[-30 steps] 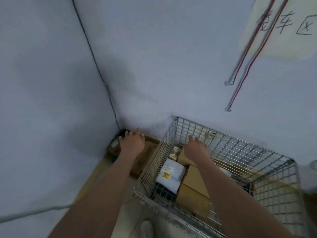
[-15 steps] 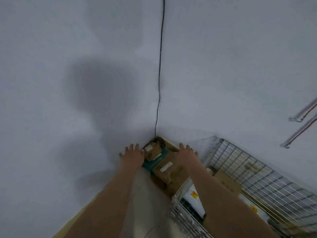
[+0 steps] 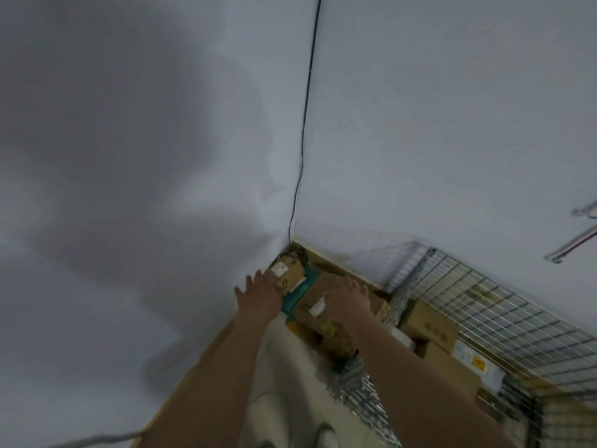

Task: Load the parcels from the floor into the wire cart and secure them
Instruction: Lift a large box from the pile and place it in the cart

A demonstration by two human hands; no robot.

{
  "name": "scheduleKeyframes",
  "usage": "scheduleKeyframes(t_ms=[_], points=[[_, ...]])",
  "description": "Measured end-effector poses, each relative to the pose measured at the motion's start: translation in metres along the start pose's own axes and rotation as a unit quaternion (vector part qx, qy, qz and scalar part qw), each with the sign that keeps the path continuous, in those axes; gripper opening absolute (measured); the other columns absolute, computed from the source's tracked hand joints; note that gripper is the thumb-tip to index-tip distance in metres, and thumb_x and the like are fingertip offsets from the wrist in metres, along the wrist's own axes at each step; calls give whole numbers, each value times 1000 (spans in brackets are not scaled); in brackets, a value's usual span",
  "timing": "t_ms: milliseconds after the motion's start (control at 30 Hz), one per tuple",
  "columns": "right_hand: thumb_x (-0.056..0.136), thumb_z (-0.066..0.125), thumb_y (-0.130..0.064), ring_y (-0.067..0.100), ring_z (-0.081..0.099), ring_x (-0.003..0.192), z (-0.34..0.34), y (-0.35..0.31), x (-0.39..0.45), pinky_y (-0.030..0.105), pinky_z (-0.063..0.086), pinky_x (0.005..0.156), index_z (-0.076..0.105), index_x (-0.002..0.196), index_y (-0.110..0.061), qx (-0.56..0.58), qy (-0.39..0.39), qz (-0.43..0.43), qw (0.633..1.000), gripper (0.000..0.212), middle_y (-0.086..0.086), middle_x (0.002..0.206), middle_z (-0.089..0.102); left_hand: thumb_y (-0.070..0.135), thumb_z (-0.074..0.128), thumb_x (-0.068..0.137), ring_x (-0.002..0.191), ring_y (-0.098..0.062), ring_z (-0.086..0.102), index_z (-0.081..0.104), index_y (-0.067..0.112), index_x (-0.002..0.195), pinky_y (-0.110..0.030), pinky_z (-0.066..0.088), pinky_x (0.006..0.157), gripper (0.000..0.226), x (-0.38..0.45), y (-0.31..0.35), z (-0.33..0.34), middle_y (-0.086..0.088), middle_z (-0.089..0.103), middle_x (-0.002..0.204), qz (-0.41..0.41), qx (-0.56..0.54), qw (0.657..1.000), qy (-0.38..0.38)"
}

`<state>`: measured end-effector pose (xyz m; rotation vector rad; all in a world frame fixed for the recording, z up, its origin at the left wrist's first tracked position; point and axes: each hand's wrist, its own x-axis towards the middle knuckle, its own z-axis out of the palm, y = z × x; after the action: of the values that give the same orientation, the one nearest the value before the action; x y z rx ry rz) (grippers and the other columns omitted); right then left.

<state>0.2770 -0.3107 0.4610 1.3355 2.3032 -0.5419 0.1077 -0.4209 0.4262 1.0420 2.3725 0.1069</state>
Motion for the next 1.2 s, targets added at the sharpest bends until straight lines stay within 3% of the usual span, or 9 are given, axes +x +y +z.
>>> scheduleKeyframes(t_ms=[533, 700, 800, 1000, 1133, 1200], points=[[104, 36, -40, 29, 17, 151, 16, 67, 185, 50, 9, 122, 18, 158, -16, 71, -46, 76, 994, 62, 12, 164, 16, 46, 20, 105, 151, -33, 12, 13, 22, 158, -57, 15, 118, 59, 187, 89, 48, -11, 15, 165, 28, 54, 994, -87], [104, 29, -44, 29, 15, 151, 46, 96, 260, 49, 9, 123, 28, 156, -18, 81, -84, 110, 987, 58, 12, 164, 15, 42, 25, 106, 149, -35, 19, 21, 18, 157, -55, 21, 119, 57, 252, 106, 88, -13, 22, 162, 27, 64, 991, -115], [105, 28, -45, 29, 11, 152, 71, 108, 299, 49, 7, 124, 24, 157, -17, 79, -93, 115, 986, 60, 12, 165, 12, 42, 22, 106, 146, -36, 26, 22, 19, 156, -56, 26, 116, 56, 292, 108, 118, -15, 26, 160, 19, 67, 987, -143], [104, 30, -44, 30, 11, 152, 140, 127, 379, 51, 10, 123, 34, 154, -20, 113, -125, 150, 974, 56, 9, 166, 9, 48, 20, 106, 147, -35, 25, 16, 22, 159, -54, 29, 116, 60, 376, 103, 197, -11, 21, 163, -3, 13, 981, -193], [100, 41, -43, 33, 29, 146, 185, 143, 426, 52, 28, 118, 34, 152, -18, 156, -132, 193, 960, 58, 13, 161, 25, 40, 21, 107, 134, -34, 44, 34, 12, 151, -50, 38, 111, 54, 417, 100, 259, -15, 43, 149, -50, -75, 972, -217], [100, 44, -40, 35, 35, 142, 203, 157, 449, 53, 34, 114, 32, 153, -18, 164, -119, 205, 958, 59, 14, 161, 23, 26, 25, 109, 121, -28, 50, 48, 12, 131, -44, 41, 106, 35, 429, 102, 288, -14, 52, 126, -90, -116, 958, -246]])
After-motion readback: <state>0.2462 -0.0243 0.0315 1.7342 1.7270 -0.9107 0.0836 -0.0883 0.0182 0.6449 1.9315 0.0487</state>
